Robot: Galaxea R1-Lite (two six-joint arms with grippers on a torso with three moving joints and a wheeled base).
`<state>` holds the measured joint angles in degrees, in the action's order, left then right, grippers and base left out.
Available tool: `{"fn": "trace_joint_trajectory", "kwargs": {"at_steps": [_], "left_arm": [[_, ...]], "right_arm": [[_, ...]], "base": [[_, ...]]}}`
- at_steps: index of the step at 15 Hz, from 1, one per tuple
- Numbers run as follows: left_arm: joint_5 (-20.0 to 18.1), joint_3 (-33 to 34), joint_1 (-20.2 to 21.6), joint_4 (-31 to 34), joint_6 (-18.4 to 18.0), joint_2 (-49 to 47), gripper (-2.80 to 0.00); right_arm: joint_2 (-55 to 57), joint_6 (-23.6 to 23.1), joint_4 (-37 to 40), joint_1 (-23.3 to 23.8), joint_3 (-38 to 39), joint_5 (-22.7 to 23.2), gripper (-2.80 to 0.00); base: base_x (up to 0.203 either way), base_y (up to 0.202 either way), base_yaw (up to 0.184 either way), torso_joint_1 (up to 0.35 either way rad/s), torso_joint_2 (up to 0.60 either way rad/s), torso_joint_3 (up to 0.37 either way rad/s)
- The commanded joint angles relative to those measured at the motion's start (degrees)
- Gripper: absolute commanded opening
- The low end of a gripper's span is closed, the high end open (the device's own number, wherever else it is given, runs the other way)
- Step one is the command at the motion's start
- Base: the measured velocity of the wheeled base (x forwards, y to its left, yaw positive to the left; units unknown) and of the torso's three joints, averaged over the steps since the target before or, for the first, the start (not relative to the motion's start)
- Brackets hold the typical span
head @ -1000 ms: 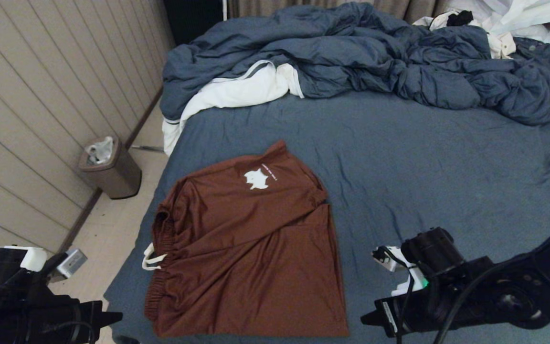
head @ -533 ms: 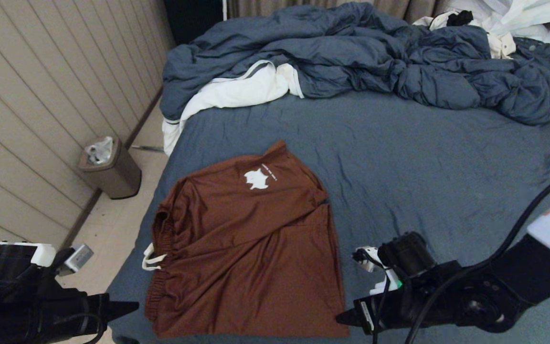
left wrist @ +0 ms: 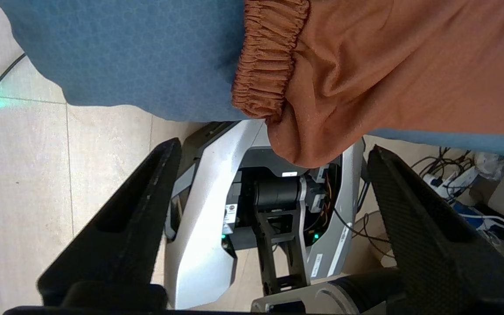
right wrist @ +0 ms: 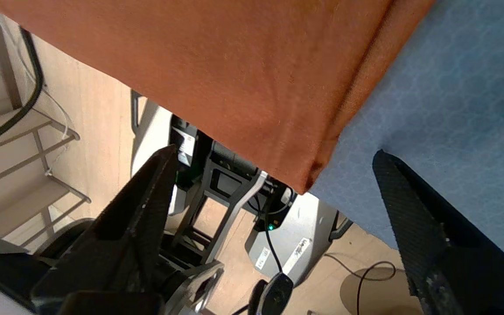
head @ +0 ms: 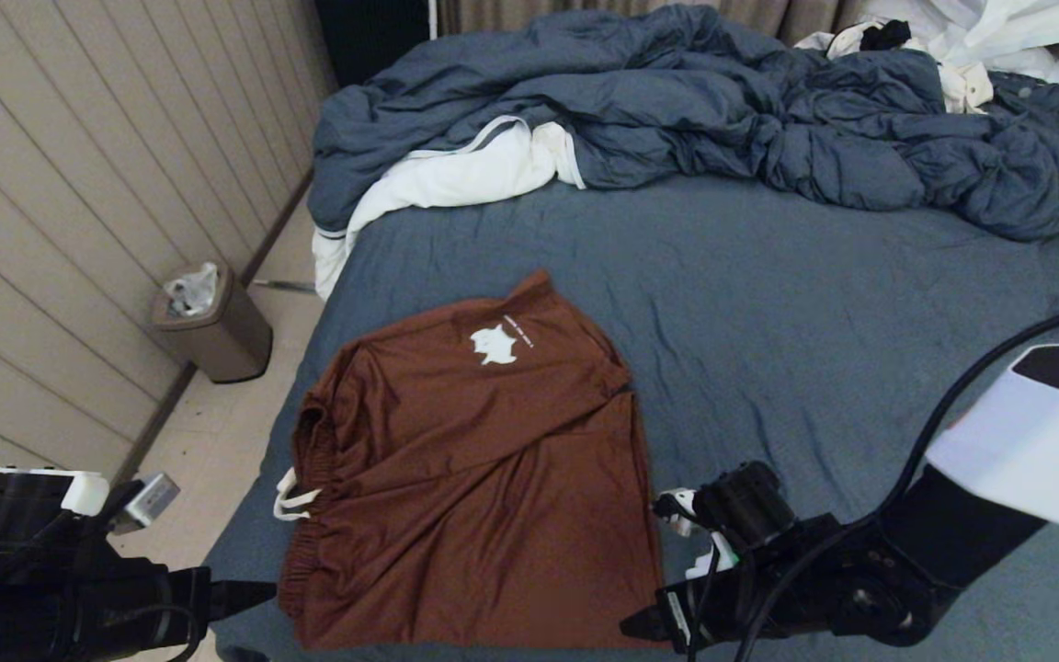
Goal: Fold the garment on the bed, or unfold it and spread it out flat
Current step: Fold the brown shorts
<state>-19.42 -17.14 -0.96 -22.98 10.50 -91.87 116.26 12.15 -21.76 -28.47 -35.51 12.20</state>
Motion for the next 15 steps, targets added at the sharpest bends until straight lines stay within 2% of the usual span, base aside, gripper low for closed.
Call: {"fn": "trace_joint_trajectory", "kwargs": {"at_steps": [1, 8, 9, 15], "left_arm": [[-0.18, -0.09, 0.00, -0.14, 0.14, 0.02, 0.00], [-0.27, -0.26, 0.03, -0.22, 0.14, 0.37, 0.00], [-0.27, -0.35, 0.08, -0.22, 0.14, 0.46, 0.00], [-0.18, 0.32, 0.24, -2.80, 0.25, -0.05, 0.00]], "right_arm": [[2.37, 0.19, -1.79, 0.02, 0.00, 0.02, 0.00], [4.97, 1.32, -4.26, -2.71, -2.03, -5.00, 0.00], [5.26, 1.46, -4.26, -2.91, -2.42, -5.62, -2.80], [4.94, 2.00, -4.26, -2.91, -2.57, -6.31, -2.80]], "base": [[0.000, 0.000, 0.000, 0.000, 0.00, 0.000], [0.000, 0.000, 0.000, 0.000, 0.00, 0.000], [0.000, 0.000, 0.000, 0.000, 0.00, 0.000], [0.000, 0.000, 0.000, 0.000, 0.00, 0.000]]}}
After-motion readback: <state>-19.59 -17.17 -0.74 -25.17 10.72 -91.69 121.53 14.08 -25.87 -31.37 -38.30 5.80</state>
